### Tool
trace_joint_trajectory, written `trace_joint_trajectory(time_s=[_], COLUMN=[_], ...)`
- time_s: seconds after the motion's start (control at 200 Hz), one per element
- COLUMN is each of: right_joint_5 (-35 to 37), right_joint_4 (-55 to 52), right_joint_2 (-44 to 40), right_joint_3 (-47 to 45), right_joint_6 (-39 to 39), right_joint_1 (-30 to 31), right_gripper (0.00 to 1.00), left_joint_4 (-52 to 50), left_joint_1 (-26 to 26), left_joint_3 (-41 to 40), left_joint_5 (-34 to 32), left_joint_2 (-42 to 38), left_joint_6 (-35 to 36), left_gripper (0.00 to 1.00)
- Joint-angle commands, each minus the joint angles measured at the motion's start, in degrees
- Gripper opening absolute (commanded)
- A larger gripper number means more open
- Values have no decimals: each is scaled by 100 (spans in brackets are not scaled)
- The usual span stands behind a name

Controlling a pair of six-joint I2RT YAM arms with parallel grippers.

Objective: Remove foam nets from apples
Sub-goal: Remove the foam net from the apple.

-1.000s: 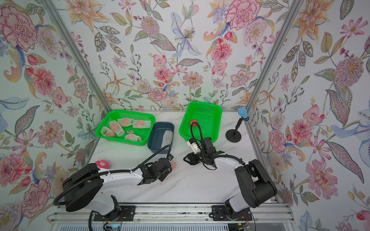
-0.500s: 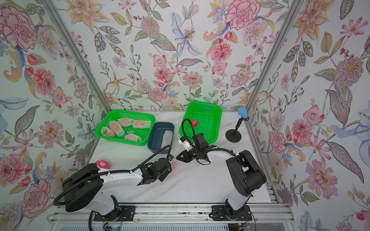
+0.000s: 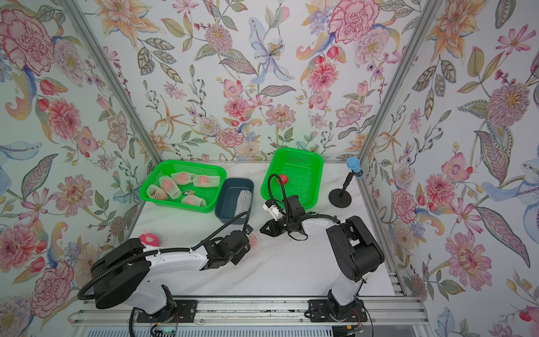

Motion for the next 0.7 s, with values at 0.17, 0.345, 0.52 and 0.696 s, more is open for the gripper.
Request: trace_joint_trajectory(time_s=[0.17, 0.345, 0.52, 0.696], right_joint_5=[-236, -303, -196, -133], right_joint_4=[-51, -118, -337, -426], right_joint_2=[13, -172, -281, -563], right_joint_3=[-89, -138, -116, -155], right_joint_6=[-277, -416, -532, -684], right_joint_1=[396, 554, 678, 777], right_gripper=[23, 23, 23, 26], left_joint_4=[4, 4, 4, -4], left_joint_1=[13, 12, 21, 21], left_joint_3=[-73, -64, -55, -38], left_joint_5=[6, -3, -20, -38], left_joint_2=[-94, -76, -67, -49], left_joint_6=[42, 42, 42, 51], left_gripper=[2, 2, 2, 2])
